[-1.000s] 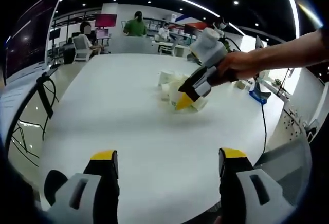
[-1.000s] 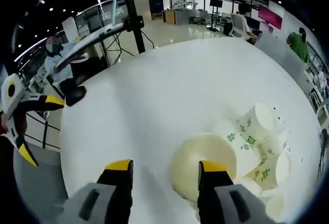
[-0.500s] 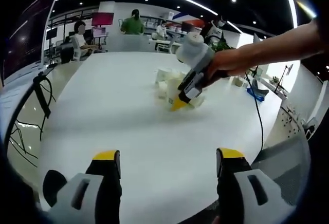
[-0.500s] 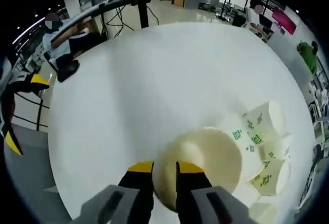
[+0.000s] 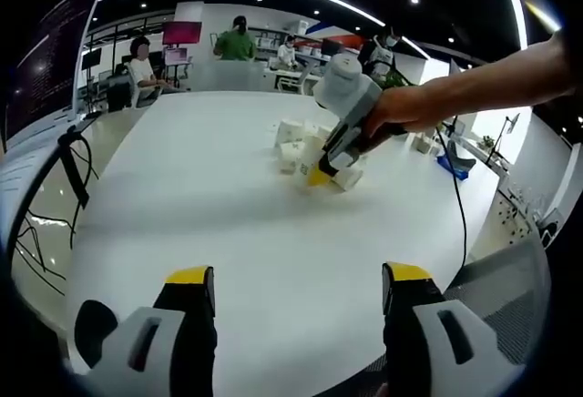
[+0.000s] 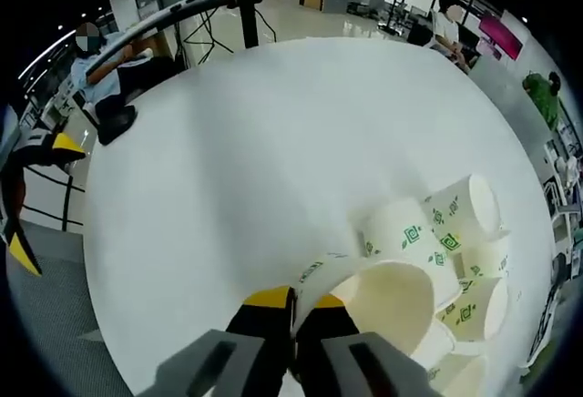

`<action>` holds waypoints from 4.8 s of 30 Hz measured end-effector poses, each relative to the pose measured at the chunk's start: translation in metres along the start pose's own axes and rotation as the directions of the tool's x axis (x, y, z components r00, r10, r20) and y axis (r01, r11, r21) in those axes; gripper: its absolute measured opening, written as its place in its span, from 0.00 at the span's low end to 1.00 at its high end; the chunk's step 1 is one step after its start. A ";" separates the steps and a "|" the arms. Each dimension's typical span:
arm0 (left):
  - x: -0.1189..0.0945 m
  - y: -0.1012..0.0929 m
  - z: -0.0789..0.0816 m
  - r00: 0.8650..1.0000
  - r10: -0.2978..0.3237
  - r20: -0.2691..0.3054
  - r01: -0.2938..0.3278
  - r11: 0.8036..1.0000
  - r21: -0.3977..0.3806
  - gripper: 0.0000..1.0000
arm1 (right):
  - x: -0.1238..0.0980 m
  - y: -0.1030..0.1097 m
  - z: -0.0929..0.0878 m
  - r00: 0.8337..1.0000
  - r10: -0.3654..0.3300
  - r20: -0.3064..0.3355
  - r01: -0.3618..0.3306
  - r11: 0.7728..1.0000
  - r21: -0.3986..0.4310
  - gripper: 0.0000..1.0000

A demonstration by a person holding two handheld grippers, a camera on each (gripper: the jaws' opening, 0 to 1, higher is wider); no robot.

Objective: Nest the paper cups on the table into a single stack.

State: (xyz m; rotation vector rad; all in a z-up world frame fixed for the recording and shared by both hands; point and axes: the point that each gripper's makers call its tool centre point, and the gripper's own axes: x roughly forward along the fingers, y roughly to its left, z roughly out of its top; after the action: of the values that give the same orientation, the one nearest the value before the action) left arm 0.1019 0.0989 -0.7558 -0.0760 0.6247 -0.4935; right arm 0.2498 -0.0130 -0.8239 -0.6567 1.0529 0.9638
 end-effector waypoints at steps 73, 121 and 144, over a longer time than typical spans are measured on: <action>-0.006 -0.012 0.005 0.999 -0.040 0.017 0.039 0.999 0.037 0.75 | -0.008 0.069 -0.051 0.982 0.021 -0.190 -0.078 0.952 -0.297 0.00; -0.001 -0.017 0.004 0.997 -0.072 0.014 0.071 0.995 0.067 0.75 | -0.048 0.066 -0.037 0.996 0.084 0.019 -0.081 0.988 -0.130 0.42; 0.007 -0.018 0.008 0.996 -0.086 0.008 0.085 0.993 0.083 0.76 | -0.101 0.003 -0.018 0.972 -0.054 0.229 0.030 0.994 0.108 0.43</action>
State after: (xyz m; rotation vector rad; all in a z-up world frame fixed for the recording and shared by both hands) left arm 0.1040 0.0794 -0.7497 -0.0267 0.5911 -0.6007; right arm 0.2220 -0.0605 -0.7373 -0.4662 0.8724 0.9179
